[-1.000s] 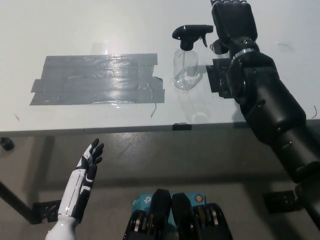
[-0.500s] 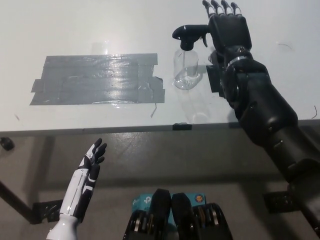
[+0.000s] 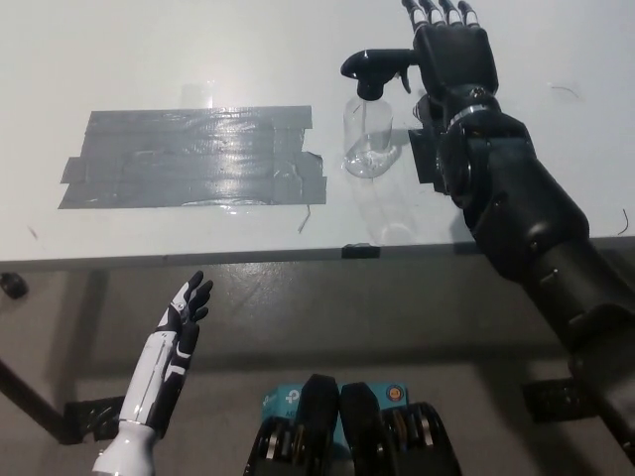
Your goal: The robot grabs the black lid of the spray bottle on the desk and places it on the black area of the desk
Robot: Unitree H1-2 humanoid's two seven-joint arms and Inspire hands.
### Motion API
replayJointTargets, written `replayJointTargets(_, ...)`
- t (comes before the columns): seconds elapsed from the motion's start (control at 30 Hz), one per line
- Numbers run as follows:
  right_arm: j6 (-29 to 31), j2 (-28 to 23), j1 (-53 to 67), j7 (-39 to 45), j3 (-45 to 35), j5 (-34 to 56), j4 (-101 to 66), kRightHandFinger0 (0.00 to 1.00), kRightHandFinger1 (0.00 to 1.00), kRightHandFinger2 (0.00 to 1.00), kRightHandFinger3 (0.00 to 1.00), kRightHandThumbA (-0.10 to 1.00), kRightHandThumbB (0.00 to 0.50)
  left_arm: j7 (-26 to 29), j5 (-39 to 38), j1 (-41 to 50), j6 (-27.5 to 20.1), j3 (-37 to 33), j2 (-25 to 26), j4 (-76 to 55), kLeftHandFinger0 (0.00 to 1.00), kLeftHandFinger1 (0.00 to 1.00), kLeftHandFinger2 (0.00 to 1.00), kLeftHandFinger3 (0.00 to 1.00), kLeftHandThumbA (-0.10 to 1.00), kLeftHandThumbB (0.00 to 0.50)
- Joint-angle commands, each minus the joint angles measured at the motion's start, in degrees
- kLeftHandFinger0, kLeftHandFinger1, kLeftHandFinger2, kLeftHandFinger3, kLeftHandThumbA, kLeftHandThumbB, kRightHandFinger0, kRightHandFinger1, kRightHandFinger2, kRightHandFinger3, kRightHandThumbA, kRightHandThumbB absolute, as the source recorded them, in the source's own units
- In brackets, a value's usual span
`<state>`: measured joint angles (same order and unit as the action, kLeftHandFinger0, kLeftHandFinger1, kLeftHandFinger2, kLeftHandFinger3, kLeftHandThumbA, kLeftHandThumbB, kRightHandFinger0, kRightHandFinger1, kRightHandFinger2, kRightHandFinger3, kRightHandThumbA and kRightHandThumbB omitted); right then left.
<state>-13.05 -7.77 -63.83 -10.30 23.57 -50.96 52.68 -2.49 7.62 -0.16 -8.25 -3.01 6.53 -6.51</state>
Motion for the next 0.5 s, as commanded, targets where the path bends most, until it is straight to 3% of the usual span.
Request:
replayJointTargets(0.0, -0.07, 0.71, -4.89, -2.95, 0.39, 0.78, -0.45, 1.00, 1.00, 1.00, 1.00, 1.00, 0.455, -0.54, 0.25, -0.98, -1.46, -0.32, 0.59, -1.35, 1.00, 1.00, 1.00, 1.00, 1.00, 0.040)
replayJointTargets(0.3, -0.77, 1.08, -6.12, -2.47, 1.02, 0.95, -0.68, 1.00, 1.00, 1.00, 1.00, 1.00, 0.460, -0.68, 0.06, -1.42, -0.61, -0.01, 0.46, -1.37, 1.00, 1.00, 1.00, 1.00, 1.00, 0.057)
replayJointTargets(0.47, -0.56, 1.53, -6.38, -3.10, 1.27, 1.19, 0.64, 1.00, 1.00, 1.00, 1.00, 1.00, 0.474, -0.79, 0.57, -1.38, -1.31, -0.09, 0.73, -1.23, 1.00, 1.00, 1.00, 1.00, 1.00, 0.043)
